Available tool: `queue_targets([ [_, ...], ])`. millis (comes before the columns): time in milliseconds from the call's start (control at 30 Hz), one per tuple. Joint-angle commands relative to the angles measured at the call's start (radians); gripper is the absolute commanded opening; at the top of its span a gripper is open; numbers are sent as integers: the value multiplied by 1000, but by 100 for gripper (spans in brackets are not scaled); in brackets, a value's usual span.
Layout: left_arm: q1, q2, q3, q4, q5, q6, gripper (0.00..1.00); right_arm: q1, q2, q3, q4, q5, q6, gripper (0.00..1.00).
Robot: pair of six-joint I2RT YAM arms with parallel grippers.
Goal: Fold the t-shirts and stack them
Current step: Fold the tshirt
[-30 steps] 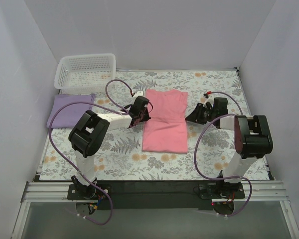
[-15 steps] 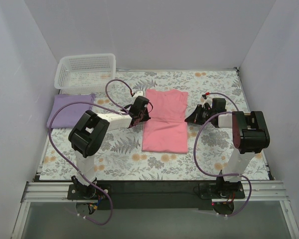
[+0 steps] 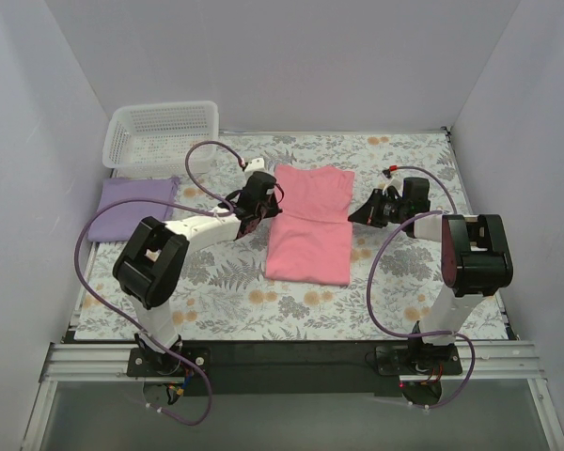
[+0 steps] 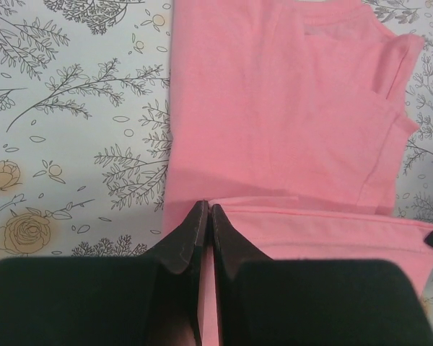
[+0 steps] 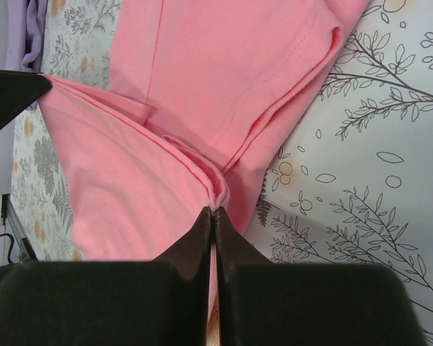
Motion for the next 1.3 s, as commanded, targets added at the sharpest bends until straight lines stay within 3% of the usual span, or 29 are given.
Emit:
queue_targets([
  [0, 15, -37, -15, 18, -51, 12, 0, 1, -9, 35, 22, -12, -18, 1],
  [267, 32, 78, -25, 47, -50, -18, 0, 3, 71, 75, 23, -1, -37, 1],
  [467, 33, 124, -5, 69, -30, -7, 2, 6, 74, 89, 20, 10, -40, 17],
  [567, 33, 106, -5, 66, -34, -5, 9, 6, 30, 84, 2, 42, -38, 27],
  [733, 33, -16, -24, 18, -42, -19, 47, 6, -86, 39, -85, 136, -37, 39],
  [833, 32, -107, -36, -72, -38, -71, 54, 7, -217, -35, -115, 119, -24, 39],
  [933, 10, -188, -85, -121, 7, -114, 52, 19, -287, -96, -112, 64, 9, 39],
  [1167, -80, -366, -293, -141, 321, -229, 26, 118, -433, -343, -58, -111, 75, 40],
  [1267, -102, -370, -360, -103, 338, -270, 22, 133, -441, -408, -21, -116, 77, 40],
])
